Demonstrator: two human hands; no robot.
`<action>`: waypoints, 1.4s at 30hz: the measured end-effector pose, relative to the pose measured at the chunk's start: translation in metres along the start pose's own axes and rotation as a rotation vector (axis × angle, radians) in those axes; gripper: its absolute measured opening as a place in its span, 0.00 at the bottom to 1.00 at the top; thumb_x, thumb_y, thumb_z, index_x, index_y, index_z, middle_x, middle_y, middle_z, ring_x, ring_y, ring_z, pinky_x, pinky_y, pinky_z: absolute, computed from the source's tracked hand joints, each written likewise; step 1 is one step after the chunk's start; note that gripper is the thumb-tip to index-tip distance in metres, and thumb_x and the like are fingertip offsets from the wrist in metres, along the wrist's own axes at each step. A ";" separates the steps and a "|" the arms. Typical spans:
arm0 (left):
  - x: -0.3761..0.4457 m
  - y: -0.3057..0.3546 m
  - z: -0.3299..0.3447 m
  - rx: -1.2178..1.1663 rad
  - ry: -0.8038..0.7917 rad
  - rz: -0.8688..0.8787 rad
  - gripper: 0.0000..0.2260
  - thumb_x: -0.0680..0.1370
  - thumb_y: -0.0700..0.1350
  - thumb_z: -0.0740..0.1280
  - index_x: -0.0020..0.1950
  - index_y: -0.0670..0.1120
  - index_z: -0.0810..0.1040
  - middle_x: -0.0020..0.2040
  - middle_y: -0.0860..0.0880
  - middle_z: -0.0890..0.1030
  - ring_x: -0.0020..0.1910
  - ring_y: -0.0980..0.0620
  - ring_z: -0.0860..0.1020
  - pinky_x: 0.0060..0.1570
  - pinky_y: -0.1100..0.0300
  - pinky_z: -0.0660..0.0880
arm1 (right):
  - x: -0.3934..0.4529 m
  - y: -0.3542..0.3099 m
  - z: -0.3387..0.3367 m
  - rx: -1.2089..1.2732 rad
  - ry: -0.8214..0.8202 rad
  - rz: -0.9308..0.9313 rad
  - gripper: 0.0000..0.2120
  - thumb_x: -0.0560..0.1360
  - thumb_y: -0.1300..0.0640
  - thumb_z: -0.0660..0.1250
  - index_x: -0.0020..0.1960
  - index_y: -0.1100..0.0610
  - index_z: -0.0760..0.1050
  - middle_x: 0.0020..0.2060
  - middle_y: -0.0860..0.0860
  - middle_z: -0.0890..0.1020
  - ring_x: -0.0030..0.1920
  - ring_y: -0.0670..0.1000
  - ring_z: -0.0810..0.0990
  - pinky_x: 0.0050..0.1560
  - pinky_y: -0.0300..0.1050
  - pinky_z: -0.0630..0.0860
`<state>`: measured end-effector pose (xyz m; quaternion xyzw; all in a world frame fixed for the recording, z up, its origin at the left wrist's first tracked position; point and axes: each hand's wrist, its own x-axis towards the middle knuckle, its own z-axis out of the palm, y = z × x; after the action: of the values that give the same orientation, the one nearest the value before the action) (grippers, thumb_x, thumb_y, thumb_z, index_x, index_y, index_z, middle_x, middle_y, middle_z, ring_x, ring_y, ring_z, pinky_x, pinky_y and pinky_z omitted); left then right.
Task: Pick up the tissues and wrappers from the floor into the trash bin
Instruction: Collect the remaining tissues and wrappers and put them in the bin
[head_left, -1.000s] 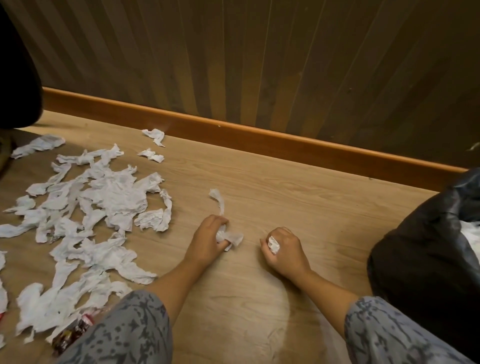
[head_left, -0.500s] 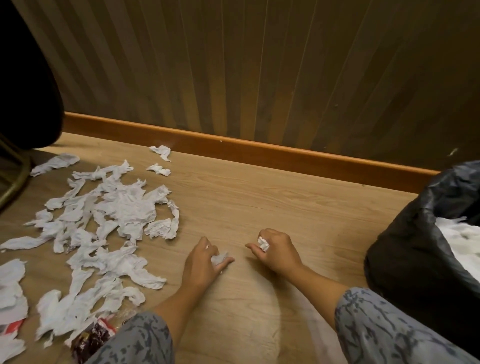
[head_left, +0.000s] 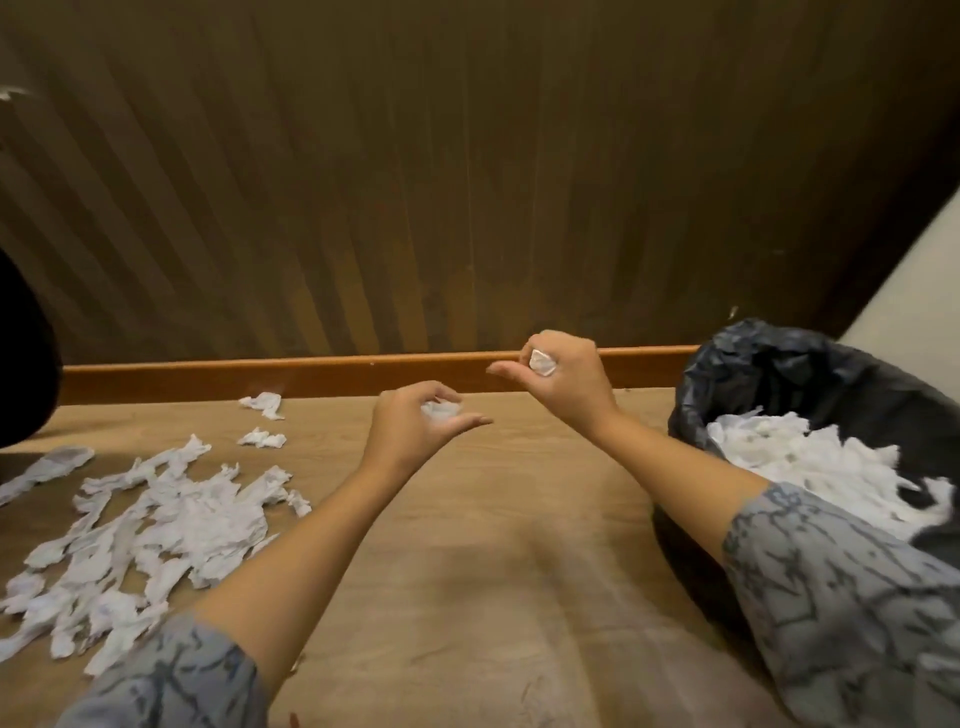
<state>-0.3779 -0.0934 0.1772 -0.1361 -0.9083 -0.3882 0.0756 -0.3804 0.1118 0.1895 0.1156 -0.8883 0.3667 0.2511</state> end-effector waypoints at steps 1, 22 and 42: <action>0.003 0.017 -0.002 -0.007 0.029 0.069 0.21 0.64 0.67 0.71 0.41 0.50 0.82 0.39 0.56 0.82 0.38 0.57 0.79 0.38 0.62 0.79 | 0.004 -0.006 -0.016 0.038 0.036 -0.007 0.20 0.73 0.39 0.68 0.34 0.56 0.78 0.30 0.47 0.78 0.32 0.47 0.76 0.30 0.43 0.74; -0.005 0.242 0.167 -0.393 -0.156 0.520 0.12 0.76 0.54 0.69 0.54 0.48 0.81 0.48 0.55 0.82 0.48 0.61 0.78 0.49 0.63 0.77 | -0.133 0.058 -0.211 0.006 0.651 0.483 0.02 0.78 0.58 0.66 0.47 0.52 0.75 0.40 0.47 0.80 0.44 0.47 0.79 0.44 0.41 0.77; 0.025 0.135 0.049 0.031 -0.125 0.532 0.16 0.78 0.47 0.67 0.65 0.48 0.75 0.61 0.51 0.79 0.60 0.55 0.76 0.62 0.55 0.74 | -0.065 -0.002 -0.127 0.086 0.172 0.221 0.18 0.77 0.57 0.67 0.65 0.50 0.71 0.68 0.48 0.73 0.69 0.44 0.68 0.69 0.38 0.67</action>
<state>-0.3615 0.0363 0.2420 -0.3924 -0.8494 -0.3314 0.1207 -0.2788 0.2022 0.2334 -0.0042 -0.8541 0.4387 0.2793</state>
